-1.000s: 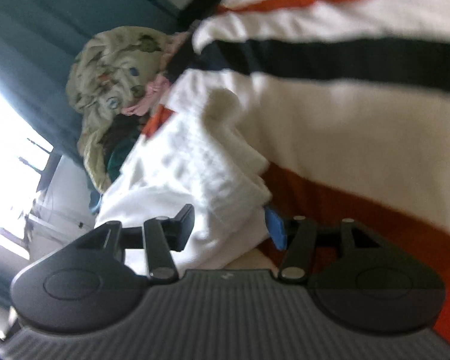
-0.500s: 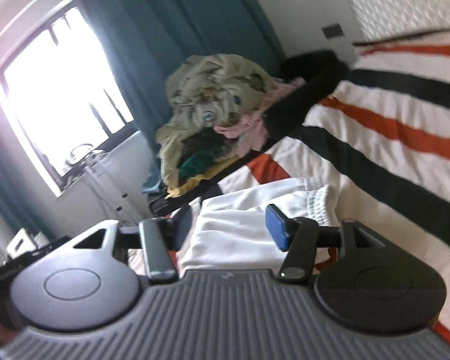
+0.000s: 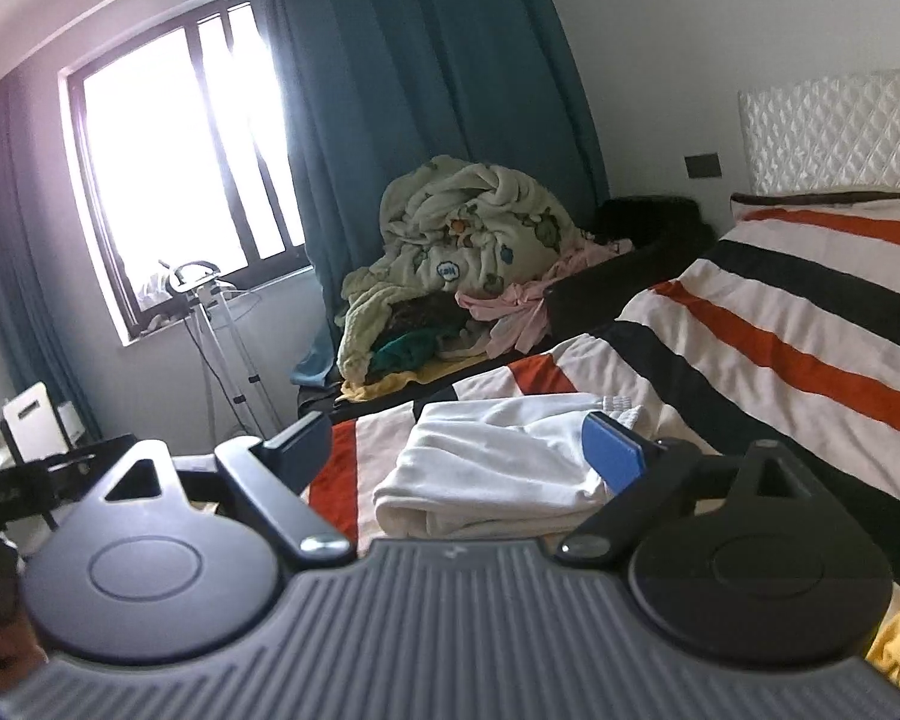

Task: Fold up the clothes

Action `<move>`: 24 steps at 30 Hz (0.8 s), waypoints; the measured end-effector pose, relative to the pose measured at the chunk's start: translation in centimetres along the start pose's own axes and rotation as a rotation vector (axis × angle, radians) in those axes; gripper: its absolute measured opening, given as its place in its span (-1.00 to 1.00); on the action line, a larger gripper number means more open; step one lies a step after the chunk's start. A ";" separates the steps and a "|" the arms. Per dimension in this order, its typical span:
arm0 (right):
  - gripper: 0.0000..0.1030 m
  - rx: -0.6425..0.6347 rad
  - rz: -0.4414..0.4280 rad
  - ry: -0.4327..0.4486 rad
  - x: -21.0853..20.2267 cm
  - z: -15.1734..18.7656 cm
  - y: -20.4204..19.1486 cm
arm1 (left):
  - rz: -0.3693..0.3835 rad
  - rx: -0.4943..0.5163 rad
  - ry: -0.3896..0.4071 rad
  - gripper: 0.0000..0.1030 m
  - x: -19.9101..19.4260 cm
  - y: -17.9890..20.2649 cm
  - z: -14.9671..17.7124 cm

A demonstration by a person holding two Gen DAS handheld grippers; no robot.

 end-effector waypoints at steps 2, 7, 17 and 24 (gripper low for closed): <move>0.78 -0.010 0.005 0.002 -0.1 1.3 -0.4 | -0.005 0.003 0.006 1.00 -0.7 0.1 1.0; 0.78 -0.005 0.032 0.015 0.4 4.3 -0.6 | -0.029 0.045 0.011 1.00 -1.5 0.7 3.3; 0.78 -0.124 0.128 0.003 3.3 9.9 -1.4 | -0.039 0.060 -0.015 0.99 1.5 0.0 7.7; 0.77 -0.115 0.151 -0.013 4.6 10.4 -1.0 | -0.063 0.047 -0.067 0.99 3.7 -1.2 9.8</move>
Point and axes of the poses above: each gripper's, at about its wrist camera, not at the fingertips, and x roughly the way its jaws point, y to its right, z to its underside, the point moved 5 cm from there along x, roughly the way its jaws point, and after that the axes turned 4 degrees about -y, right-handed, at the moved point
